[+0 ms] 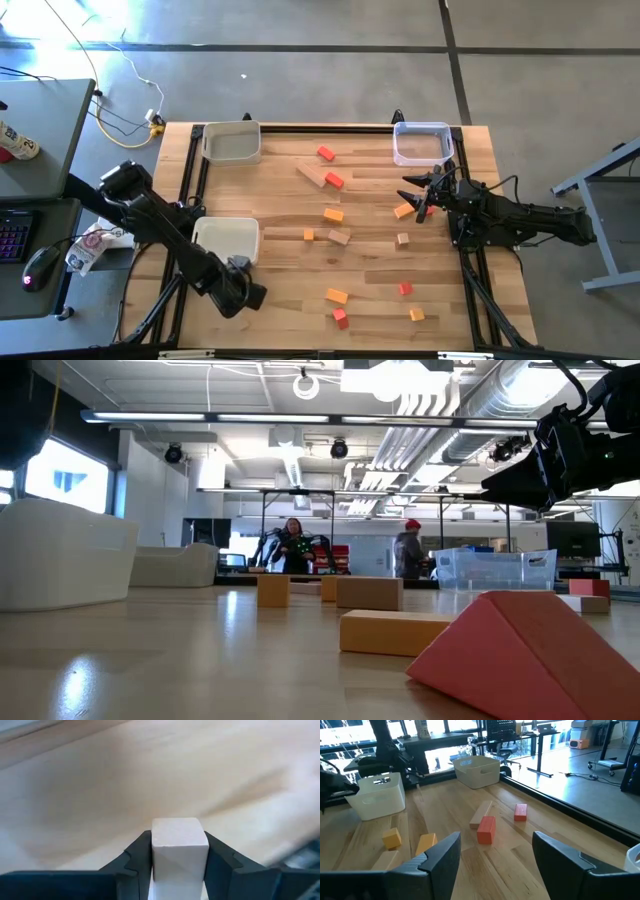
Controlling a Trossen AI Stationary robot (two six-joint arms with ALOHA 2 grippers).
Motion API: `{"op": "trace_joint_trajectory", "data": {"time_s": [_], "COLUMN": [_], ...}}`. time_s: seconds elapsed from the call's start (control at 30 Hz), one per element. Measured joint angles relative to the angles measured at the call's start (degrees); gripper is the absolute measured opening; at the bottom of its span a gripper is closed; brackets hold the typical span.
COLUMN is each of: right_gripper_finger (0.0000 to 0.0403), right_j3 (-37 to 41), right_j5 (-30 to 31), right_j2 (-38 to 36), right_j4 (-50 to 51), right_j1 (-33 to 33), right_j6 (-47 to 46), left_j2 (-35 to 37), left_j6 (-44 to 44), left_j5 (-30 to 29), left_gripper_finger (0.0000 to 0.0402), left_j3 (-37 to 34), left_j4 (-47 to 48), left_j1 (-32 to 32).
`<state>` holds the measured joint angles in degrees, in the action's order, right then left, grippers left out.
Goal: Sort & place blocks by color
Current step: Put the brown block into the white bin
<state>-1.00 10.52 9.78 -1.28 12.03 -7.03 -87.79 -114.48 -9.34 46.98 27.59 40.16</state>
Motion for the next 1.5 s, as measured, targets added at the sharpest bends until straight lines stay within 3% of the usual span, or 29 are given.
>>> {"op": "trace_joint_trajectory", "data": {"time_s": [0.37, 0.67, 0.83, 1.03, 1.27, 1.5], "right_gripper_finger": [0.0233, 0.0233, 0.0233, 0.0233, 0.0233, 0.0233], "right_j3": [0.00, 0.00, 0.00, -0.01, -0.02, -0.02], "right_j5": [-0.02, 0.00, 0.00, 0.01, 0.00, 0.00], "right_j2": [0.00, 0.02, -0.02, -0.02, 0.00, 0.00], "right_j4": [0.00, 0.00, 0.00, 0.00, 0.00, 0.00], "right_j1": [-0.02, 0.00, 0.00, -0.01, 0.00, 0.00], "right_j6": [0.00, 0.00, 0.00, 0.00, 0.00, 0.02], "left_j2": [13.32, 21.55, 22.79, 22.96, 22.69, 22.64], "left_j6": [20.76, 44.85, 52.67, 53.67, 53.22, 54.65], "left_j5": [-18.31, -24.38, -23.37, -16.35, -10.49, -5.96], "left_gripper_finger": [0.0116, 0.0116, 0.0116, 0.0117, 0.0117, 0.0117], "left_j3": [0.11, 0.11, 0.17, 0.15, 0.15, -3.05], "left_j4": [-0.97, 3.66, 8.85, 21.06, 29.74, 31.34], "left_j1": [-2.07, -10.37, -15.51, -19.68, -20.35, -19.74]}}
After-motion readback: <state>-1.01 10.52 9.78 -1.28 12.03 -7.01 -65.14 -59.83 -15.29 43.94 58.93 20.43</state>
